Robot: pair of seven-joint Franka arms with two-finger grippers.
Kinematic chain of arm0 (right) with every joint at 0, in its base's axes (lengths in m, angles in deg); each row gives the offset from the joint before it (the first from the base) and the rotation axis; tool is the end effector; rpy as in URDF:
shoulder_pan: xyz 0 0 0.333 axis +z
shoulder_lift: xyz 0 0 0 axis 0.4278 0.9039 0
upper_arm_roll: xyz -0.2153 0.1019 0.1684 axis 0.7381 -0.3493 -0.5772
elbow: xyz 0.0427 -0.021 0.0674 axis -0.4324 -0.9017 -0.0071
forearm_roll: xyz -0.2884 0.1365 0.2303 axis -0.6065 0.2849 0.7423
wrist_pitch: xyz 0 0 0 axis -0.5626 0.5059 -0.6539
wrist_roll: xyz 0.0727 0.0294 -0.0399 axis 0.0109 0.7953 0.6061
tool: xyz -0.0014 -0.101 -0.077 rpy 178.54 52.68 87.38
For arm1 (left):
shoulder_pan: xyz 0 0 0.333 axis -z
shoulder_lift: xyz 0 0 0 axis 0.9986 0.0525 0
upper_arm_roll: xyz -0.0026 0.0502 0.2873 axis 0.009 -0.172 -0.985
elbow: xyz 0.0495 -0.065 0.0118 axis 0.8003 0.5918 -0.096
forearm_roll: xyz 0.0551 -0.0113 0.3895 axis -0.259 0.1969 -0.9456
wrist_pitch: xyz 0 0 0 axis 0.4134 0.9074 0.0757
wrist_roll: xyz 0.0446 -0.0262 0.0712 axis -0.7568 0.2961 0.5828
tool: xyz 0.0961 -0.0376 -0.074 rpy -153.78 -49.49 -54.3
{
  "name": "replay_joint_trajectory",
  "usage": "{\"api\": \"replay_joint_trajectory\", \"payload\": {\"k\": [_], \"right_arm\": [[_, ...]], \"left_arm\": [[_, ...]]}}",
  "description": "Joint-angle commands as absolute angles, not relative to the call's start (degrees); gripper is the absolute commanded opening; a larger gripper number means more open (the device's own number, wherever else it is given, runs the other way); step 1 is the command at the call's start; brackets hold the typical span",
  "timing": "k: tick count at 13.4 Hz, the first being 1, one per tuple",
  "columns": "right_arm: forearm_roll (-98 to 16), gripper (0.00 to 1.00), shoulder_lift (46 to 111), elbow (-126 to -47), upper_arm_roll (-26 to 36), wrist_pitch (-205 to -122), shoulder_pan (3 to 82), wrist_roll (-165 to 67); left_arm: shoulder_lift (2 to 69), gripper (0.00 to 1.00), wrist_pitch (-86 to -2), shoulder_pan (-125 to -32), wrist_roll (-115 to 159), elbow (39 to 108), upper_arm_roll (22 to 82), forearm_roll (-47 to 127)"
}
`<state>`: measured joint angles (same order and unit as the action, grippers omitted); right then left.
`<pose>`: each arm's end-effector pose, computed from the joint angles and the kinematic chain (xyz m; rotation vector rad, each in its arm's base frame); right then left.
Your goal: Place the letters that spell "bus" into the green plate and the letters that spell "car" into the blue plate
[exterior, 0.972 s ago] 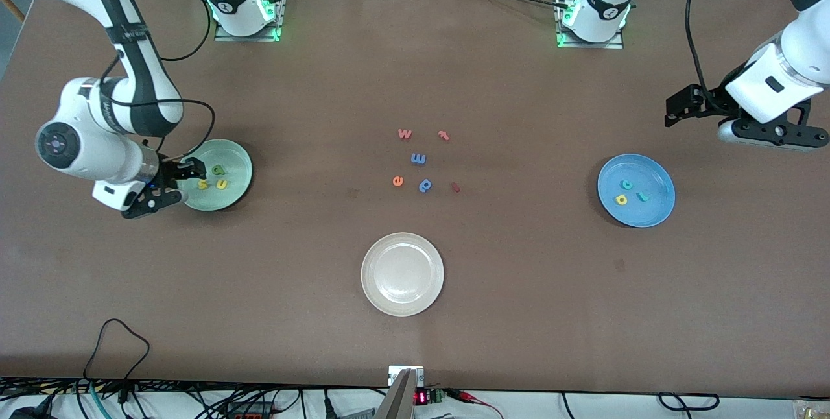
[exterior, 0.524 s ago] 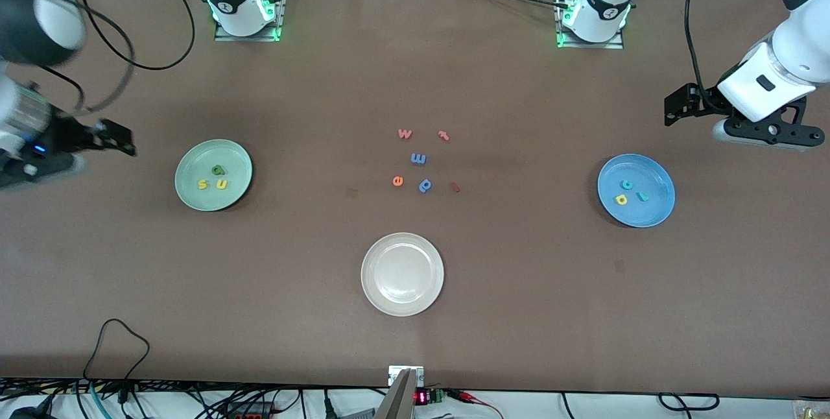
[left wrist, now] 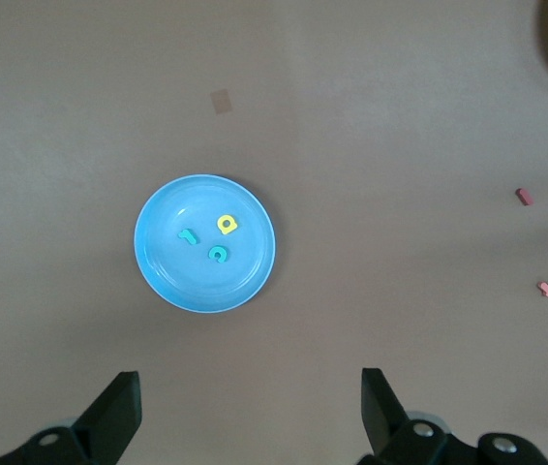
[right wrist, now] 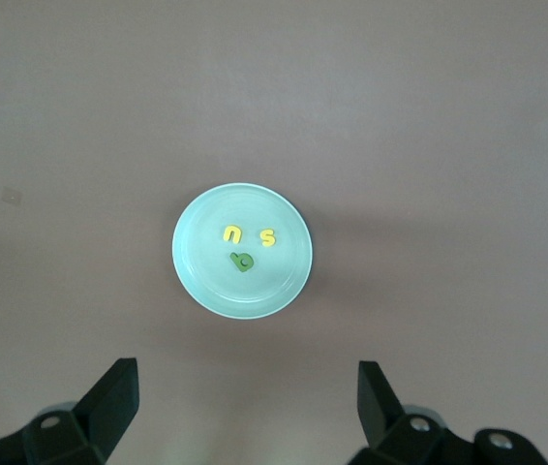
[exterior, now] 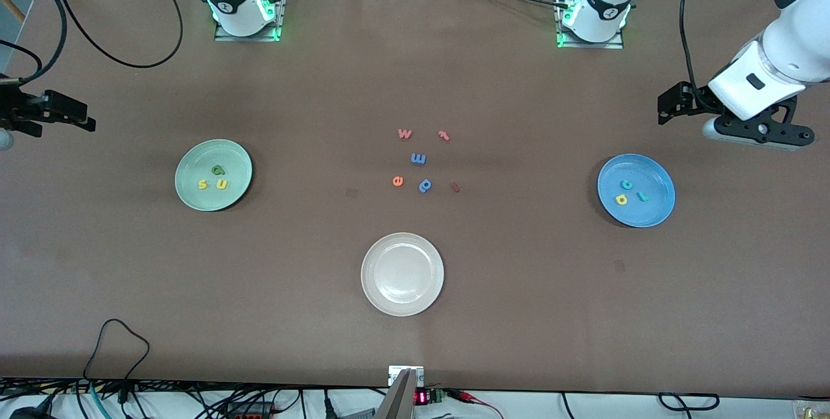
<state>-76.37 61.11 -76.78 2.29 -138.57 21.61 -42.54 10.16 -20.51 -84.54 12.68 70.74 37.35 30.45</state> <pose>0.5784 -0.0611 0.5226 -3.0991 -0.1363 0.1331 0.5516 -0.0568 0.5232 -3.1259 0.2350 0.1145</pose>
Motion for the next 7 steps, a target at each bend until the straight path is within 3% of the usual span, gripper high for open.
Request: {"api": "replay_joint_trajectory", "payload": {"k": [1,7], "right_arm": [[-78.1,1.0,60.9,-75.1,3.3,-136.2,23.0,-44.3],[-78.0,1.0,61.1,-75.0,2.8,-135.7,23.0,-44.4]], "left_arm": [[9.7,1.0,-19.3,-84.3,13.0,70.2,37.8,29.3],[10.8,1.0,-19.3,-84.2,13.0,68.4,38.9,29.3]]}}
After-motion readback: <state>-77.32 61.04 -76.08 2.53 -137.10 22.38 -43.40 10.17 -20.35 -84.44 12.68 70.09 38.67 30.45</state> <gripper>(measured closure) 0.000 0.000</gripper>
